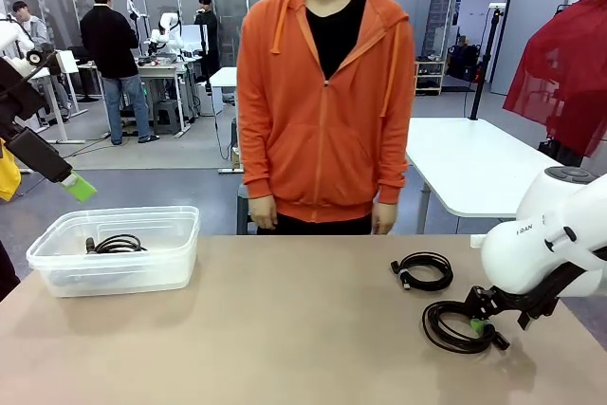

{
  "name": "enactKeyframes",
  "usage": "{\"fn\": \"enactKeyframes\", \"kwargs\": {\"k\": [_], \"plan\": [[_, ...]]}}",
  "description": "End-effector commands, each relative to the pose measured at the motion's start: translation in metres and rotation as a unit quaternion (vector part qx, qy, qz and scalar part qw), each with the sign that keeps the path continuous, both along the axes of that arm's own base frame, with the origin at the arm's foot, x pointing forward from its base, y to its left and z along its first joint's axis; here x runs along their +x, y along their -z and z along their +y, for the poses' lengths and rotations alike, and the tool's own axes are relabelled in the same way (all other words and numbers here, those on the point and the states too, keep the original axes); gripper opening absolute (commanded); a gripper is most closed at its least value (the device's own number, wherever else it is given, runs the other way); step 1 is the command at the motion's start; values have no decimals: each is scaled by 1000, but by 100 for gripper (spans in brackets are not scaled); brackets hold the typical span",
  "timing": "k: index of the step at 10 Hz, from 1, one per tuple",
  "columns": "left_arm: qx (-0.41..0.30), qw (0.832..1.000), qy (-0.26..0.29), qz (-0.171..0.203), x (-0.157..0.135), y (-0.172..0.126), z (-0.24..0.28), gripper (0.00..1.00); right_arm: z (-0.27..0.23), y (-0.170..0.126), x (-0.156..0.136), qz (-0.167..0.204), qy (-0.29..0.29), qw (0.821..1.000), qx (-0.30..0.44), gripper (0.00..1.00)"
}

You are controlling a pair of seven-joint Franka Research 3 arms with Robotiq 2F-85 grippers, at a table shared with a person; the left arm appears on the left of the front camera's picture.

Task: Organize and store the cables.
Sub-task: Place the USB Extension Cable into the Organizing box.

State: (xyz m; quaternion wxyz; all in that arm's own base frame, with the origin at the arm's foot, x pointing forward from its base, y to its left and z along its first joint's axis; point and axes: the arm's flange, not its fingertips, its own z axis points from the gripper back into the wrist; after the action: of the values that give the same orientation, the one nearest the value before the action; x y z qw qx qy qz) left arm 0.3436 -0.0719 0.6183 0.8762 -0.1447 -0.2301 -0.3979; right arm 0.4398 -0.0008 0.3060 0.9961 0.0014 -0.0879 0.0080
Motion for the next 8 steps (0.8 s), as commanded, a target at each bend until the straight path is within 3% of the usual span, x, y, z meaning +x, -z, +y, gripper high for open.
{"fn": "enactKeyframes", "kwargs": {"k": [1,2,3,4,5,6,7,8], "plan": [[-3,1000,2,0,0,0,0,100,7,2,8,-9,17,1000,-12,78],[-3,1000,2,0,0,0,0,100,7,4,11,-9,19,1000,-14,76],[-3,1000,2,0,0,0,0,100,8,5,13,-12,22,1000,-11,59],[-3,1000,2,0,0,0,0,100,9,8,16,-16,23,1000,-10,56],[-3,1000,2,0,0,0,0,100,11,10,18,-17,25,1000,-9,39],[-3,1000,2,0,0,0,0,100,12,14,22,-13,25,1000,-9,57],[-3,1000,2,0,0,0,0,100,13,16,24,-9,28,1000,-6,19],[-3,1000,2,0,0,0,0,100,13,16,24,-10,28,1000,-8,37]]}}
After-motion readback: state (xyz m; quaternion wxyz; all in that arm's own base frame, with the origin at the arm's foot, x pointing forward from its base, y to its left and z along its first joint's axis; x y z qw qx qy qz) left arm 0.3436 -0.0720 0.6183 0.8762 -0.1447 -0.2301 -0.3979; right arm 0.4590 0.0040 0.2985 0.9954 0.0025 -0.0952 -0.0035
